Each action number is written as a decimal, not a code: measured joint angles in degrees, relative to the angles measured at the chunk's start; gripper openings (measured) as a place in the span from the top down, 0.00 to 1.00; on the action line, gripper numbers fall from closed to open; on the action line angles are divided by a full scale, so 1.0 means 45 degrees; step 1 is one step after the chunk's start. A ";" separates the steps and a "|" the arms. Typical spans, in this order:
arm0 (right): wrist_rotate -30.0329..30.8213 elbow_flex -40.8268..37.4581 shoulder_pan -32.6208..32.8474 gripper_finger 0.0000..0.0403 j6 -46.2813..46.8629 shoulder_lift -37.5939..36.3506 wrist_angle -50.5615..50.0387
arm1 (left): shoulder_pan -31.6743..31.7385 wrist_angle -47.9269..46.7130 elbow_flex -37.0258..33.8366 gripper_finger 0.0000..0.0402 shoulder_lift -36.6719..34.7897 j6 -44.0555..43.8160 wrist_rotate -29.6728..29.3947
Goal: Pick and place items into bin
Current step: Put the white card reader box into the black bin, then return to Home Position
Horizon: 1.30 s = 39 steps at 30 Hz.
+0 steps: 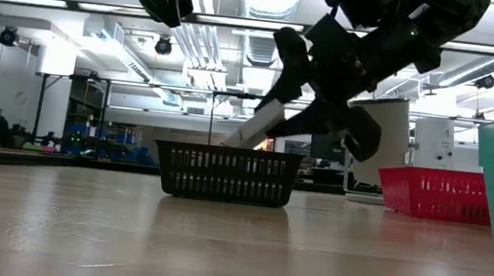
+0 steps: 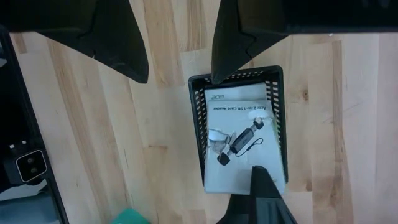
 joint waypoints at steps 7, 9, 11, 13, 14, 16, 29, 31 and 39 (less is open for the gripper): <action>-0.0224 -0.0005 0.0012 0.61 0.1573 -0.0166 -0.0593 | -0.0002 0.0003 0.0000 0.60 0.0000 0.0005 0.0000; -0.0236 0.0103 0.0012 0.61 0.2188 -0.0269 -0.0833 | -0.0002 0.0008 -0.0005 0.60 0.0000 0.0028 0.0000; -0.0248 0.0213 0.0017 0.61 0.2878 -0.0384 -0.1038 | -0.0002 0.0003 -0.0010 0.60 0.0000 0.0029 0.0000; -0.0267 0.0476 0.0017 0.60 0.3408 -0.0400 -0.1464 | -0.0002 0.0003 -0.0011 0.60 0.0001 0.0034 -0.0001; -0.0270 0.0629 0.0012 0.59 0.3625 -0.0403 -0.1995 | -0.0002 -0.0001 -0.0015 0.60 0.0005 0.0034 -0.0005; -0.0277 0.1041 0.0017 0.56 0.4308 -0.0403 -0.3468 | -0.0002 0.0004 -0.0015 0.60 0.0005 0.0034 -0.0005; -0.0280 0.2724 -0.0007 0.50 0.5831 -0.0450 -0.6067 | -0.0002 -0.0051 -0.0015 0.60 0.0005 -0.0049 0.0000; -0.0284 0.2826 -0.0012 0.50 0.5983 -0.0592 -0.6017 | -0.0002 -0.0208 -0.0015 0.60 0.0005 -0.0051 -0.0001; -0.2346 0.1890 -0.0207 0.56 0.8003 -0.2194 -0.5632 | -0.0002 0.0025 -0.0193 0.60 0.0005 0.0019 -0.0048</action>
